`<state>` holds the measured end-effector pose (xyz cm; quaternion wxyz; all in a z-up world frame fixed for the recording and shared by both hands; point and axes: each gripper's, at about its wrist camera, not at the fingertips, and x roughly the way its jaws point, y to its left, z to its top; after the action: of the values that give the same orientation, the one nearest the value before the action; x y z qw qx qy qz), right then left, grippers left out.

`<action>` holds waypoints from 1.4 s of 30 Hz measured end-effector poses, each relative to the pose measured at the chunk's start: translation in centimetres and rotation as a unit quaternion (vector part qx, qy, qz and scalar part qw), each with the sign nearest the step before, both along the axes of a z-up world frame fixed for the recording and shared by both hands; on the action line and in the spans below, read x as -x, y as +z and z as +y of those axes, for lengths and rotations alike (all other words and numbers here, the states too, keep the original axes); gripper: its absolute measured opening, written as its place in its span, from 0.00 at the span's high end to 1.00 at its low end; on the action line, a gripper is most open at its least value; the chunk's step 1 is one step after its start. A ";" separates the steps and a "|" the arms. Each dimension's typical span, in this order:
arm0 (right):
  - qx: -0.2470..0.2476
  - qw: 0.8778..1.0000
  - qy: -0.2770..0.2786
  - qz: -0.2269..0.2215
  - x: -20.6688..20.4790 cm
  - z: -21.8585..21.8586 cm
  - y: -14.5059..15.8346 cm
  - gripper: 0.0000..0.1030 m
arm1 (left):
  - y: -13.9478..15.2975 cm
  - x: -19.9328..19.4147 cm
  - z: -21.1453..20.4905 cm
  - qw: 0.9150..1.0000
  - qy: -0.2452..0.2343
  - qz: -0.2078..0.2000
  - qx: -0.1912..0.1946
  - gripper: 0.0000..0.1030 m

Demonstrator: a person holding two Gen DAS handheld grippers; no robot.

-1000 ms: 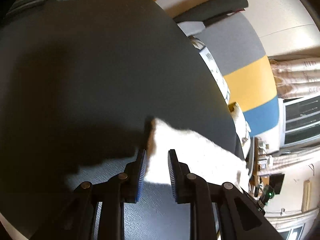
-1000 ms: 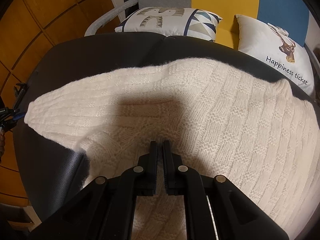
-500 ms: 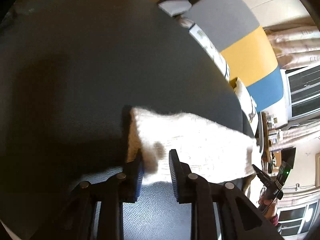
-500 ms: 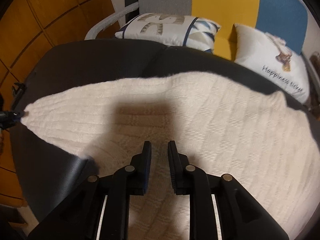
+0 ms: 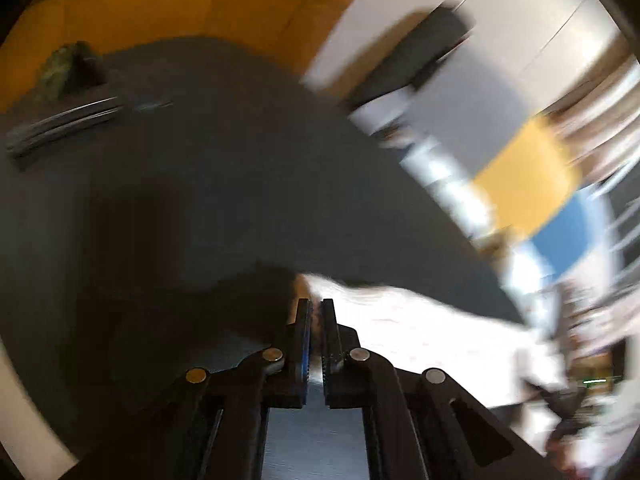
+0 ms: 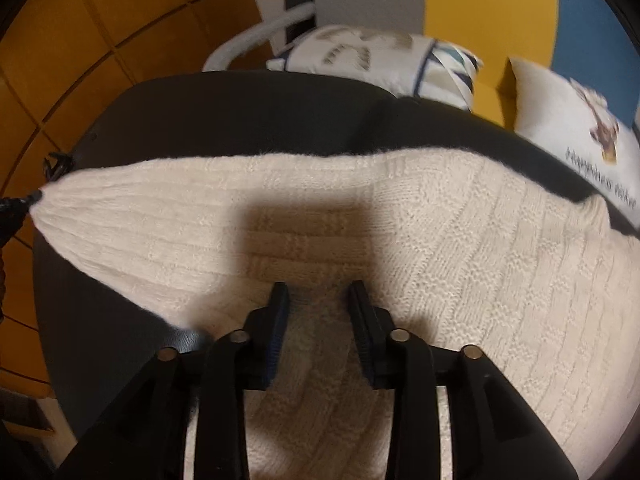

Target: Fold clothes

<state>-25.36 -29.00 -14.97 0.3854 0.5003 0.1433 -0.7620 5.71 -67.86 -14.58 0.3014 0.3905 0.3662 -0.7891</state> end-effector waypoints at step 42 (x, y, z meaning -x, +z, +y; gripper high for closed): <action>0.151 0.984 -0.092 -0.023 -2.5 19.4 0.3 0.42 | 3.5 25.6 24.6 0.940 -0.328 0.092 -0.024 0.74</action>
<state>-22.82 -9.61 -14.66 0.3878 0.4644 -0.0290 -0.7957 -19.92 -43.28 -11.05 -0.0186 0.4219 0.2631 -0.8674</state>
